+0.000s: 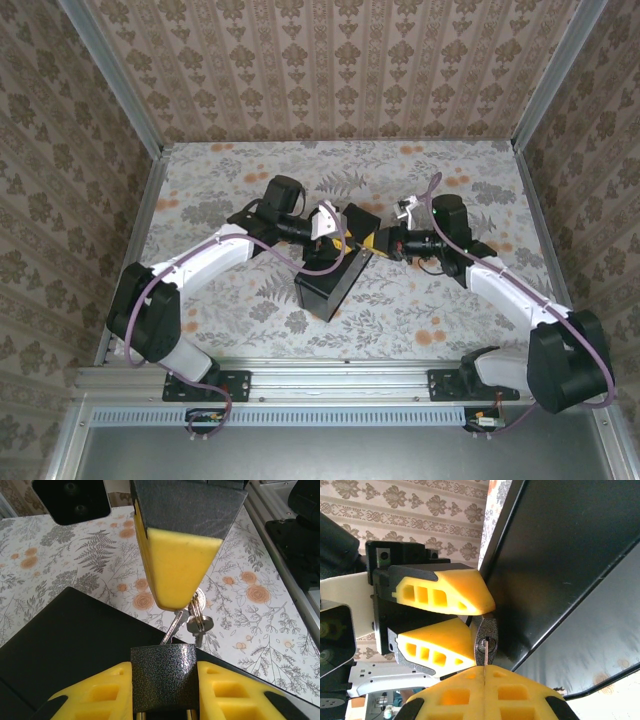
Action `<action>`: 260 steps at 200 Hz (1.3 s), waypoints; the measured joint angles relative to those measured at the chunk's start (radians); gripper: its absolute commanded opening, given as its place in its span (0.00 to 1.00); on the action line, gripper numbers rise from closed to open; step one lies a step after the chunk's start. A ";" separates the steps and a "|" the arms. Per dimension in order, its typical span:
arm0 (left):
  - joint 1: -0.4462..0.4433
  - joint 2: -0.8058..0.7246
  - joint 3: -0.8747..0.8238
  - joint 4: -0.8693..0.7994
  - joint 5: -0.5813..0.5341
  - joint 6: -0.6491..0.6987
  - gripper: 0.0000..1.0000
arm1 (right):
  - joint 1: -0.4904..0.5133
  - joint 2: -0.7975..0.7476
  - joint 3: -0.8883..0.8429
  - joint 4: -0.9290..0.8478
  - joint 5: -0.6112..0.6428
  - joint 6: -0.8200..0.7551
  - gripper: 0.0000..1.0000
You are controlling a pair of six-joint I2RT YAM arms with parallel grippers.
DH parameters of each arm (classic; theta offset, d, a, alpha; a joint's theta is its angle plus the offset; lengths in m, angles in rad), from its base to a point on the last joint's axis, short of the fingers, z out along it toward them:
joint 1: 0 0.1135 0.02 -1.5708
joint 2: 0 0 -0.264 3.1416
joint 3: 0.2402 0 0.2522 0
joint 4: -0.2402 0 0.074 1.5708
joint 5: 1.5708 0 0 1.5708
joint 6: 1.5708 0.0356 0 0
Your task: Unlock the padlock with the key
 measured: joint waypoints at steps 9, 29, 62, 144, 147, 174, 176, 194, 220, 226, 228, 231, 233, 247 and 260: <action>0.000 -0.001 0.000 -0.002 -0.005 0.001 0.26 | 0.001 0.008 0.003 -0.001 0.000 0.000 0.00; 0.000 -0.001 0.001 -0.008 -0.009 0.017 0.25 | 0.001 0.016 0.005 -0.002 0.002 0.000 0.00; -0.002 -0.001 0.026 -0.060 -0.028 0.058 0.25 | 0.002 0.023 0.030 -0.020 0.007 0.004 0.00; -0.002 -0.001 0.034 -0.103 -0.006 0.098 0.31 | -0.016 0.069 0.089 -0.089 -0.035 -0.042 0.00; -0.003 -0.001 0.035 -0.106 -0.005 0.099 0.31 | -0.016 0.072 0.095 -0.095 -0.036 -0.047 0.00; -0.006 -0.001 0.037 -0.113 -0.006 0.100 0.30 | -0.019 0.096 0.131 -0.143 -0.043 -0.084 0.00; -0.006 -0.001 0.037 -0.113 -0.006 0.100 0.30 | -0.019 0.097 0.132 -0.146 -0.044 -0.087 0.00; -0.007 -0.001 0.037 -0.112 -0.008 0.098 0.30 | -0.023 0.100 0.135 -0.159 -0.050 -0.106 0.00; -0.007 -0.001 0.035 -0.102 -0.008 0.083 0.29 | -0.028 0.100 0.134 -0.158 -0.055 -0.109 0.00; -0.007 -0.001 0.033 -0.097 -0.008 0.076 0.30 | -0.030 0.097 0.130 -0.152 -0.054 -0.108 0.00; -0.007 -0.001 0.032 -0.094 -0.008 0.075 0.30 | -0.030 0.097 0.129 -0.151 -0.054 -0.108 0.00; -0.007 -0.001 0.031 -0.092 -0.008 0.070 0.30 | -0.030 0.093 0.125 -0.148 -0.053 -0.105 0.00; -0.007 -0.001 0.031 -0.090 -0.007 0.067 0.31 | -0.031 0.092 0.124 -0.147 -0.054 -0.106 0.00; -0.008 -0.001 0.019 -0.063 0.000 0.046 0.33 | -0.034 0.072 0.101 -0.121 -0.050 -0.093 0.00; -0.011 -0.002 0.005 -0.032 0.006 0.027 0.34 | -0.035 0.054 0.081 -0.098 -0.041 -0.078 0.00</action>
